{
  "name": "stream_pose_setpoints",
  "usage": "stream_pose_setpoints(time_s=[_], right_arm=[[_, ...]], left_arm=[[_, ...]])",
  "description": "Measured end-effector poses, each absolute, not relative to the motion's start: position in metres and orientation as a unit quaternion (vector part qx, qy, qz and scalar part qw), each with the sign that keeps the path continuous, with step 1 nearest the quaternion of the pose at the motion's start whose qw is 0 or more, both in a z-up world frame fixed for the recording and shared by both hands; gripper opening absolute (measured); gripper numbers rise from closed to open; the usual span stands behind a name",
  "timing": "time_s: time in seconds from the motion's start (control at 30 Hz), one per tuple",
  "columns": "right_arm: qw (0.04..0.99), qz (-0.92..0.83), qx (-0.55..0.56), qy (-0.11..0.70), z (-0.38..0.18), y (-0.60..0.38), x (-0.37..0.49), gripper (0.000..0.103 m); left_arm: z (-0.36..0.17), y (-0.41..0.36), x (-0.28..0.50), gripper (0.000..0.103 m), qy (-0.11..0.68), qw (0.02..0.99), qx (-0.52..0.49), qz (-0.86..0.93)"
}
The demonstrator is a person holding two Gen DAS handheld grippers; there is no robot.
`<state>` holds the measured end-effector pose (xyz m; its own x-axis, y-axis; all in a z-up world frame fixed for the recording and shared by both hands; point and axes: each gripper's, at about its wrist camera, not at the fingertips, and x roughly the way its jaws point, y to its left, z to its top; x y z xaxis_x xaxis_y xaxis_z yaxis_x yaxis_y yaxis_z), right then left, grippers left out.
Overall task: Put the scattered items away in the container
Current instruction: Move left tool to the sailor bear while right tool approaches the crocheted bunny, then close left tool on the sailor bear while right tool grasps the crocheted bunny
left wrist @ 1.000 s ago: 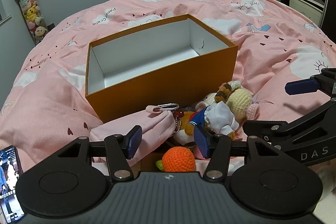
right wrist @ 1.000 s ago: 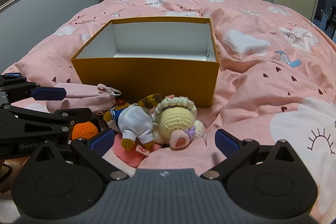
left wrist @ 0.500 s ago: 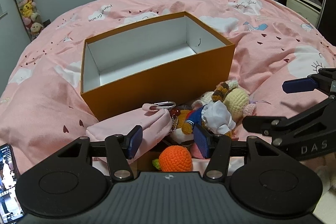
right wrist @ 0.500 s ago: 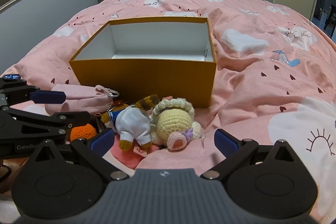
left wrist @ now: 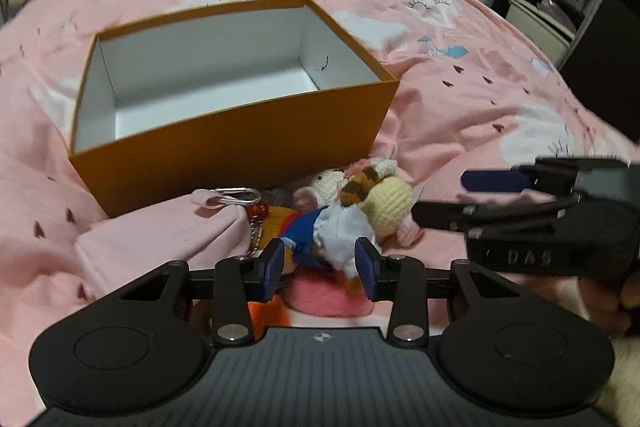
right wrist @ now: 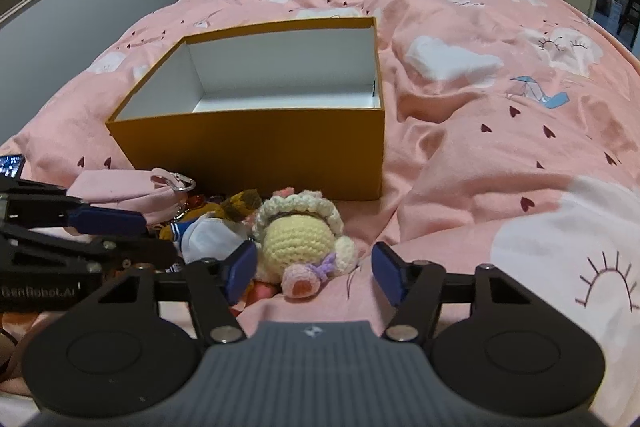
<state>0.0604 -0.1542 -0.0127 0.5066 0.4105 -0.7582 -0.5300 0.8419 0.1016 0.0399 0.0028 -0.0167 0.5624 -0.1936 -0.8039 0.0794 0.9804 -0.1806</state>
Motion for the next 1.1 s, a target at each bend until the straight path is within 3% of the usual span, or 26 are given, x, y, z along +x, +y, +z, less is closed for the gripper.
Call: stream_pose_setpoints(time_s=[0.07,0.53,0.73,0.9,1.1], right_arm=[[0.86,0.279,-0.079,0.419,-0.015,-0.152,0.064,0.065],[0.82,0.312,-0.041,0.478,-0.038,-0.151,0.11,0.064],[0.796,0.331,-0.008,0.507,-0.049,-0.146,0.126,0.064],[0.791,0.339,-0.044,0.507,-0.057,-0.129,0.123,0.066],[0.794,0.343,-0.063,0.498,-0.06,-0.128,0.116,0.056]], left_arm=[[-0.018,-0.001,0.046,0.053,0.46,0.882,-0.056,-0.08],[-0.04,-0.007,0.082,0.058,0.495,0.862,-0.064,-0.088],[-0.046,-0.009,0.083,0.068,0.515,0.851,-0.046,-0.097],[-0.044,0.002,0.08,0.068,0.531,0.839,-0.082,-0.083],[-0.037,0.009,0.075,0.068,0.541,0.832,-0.096,-0.071]])
